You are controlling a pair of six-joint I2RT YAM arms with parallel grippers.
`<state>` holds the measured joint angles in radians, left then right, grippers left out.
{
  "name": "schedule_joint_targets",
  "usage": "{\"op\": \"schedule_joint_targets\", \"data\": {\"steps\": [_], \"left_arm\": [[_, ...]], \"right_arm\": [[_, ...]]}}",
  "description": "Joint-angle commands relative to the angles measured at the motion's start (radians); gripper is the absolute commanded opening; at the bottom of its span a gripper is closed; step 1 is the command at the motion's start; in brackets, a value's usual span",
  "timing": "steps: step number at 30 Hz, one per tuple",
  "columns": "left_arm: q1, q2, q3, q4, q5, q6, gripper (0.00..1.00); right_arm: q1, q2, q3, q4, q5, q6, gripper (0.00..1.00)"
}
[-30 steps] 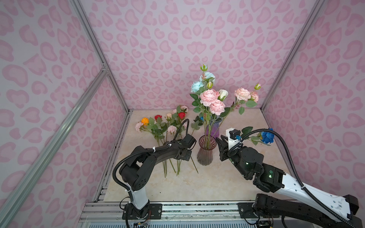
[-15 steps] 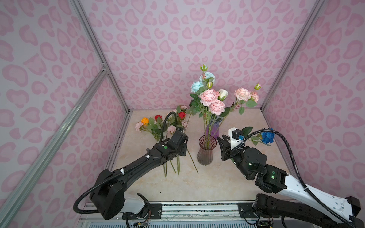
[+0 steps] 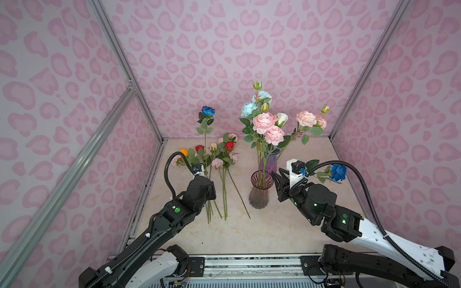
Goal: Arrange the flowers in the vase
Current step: 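Grasp a blue rose stem in the bunch with left gripper and lift upright, then carry the blue rose toward right gripper while right gripper closes on its stem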
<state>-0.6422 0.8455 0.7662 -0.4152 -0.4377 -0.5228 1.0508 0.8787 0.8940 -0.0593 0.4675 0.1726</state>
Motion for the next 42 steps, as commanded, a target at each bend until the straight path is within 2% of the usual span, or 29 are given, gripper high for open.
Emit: {"op": "schedule_joint_targets", "data": {"steps": [1,7,11,15,19,22,29,37,42], "left_arm": [[0.003,-0.123,-0.06,0.132,-0.044,0.004,0.03],[0.003,-0.343,-0.163,0.305,0.031,0.078,0.03],[0.003,-0.41,-0.194,0.41,0.175,0.139,0.03],[0.002,-0.406,-0.17,0.462,0.363,0.194,0.03],[-0.001,-0.372,-0.134,0.474,0.476,0.203,0.03],[-0.012,-0.353,-0.129,0.485,0.519,0.201,0.03],[-0.037,-0.332,-0.131,0.504,0.562,0.19,0.03],[-0.05,-0.291,-0.147,0.52,0.625,0.184,0.03],[-0.054,-0.282,-0.144,0.515,0.621,0.195,0.03]], "right_arm": [[-0.001,0.004,0.012,-0.019,-0.03,0.012,0.36],[0.0,0.017,0.043,-0.038,-0.067,0.015,0.41],[-0.001,0.036,0.069,-0.032,-0.11,0.01,0.44],[-0.001,0.087,0.153,-0.042,-0.225,0.01,0.48],[-0.004,0.153,0.26,-0.021,-0.401,0.043,0.51],[-0.002,0.21,0.339,-0.013,-0.499,0.056,0.52],[-0.006,0.341,0.467,0.022,-0.544,0.077,0.52],[-0.014,0.463,0.528,0.078,-0.562,0.128,0.46],[-0.052,0.49,0.497,0.181,-0.614,0.204,0.37]]}}
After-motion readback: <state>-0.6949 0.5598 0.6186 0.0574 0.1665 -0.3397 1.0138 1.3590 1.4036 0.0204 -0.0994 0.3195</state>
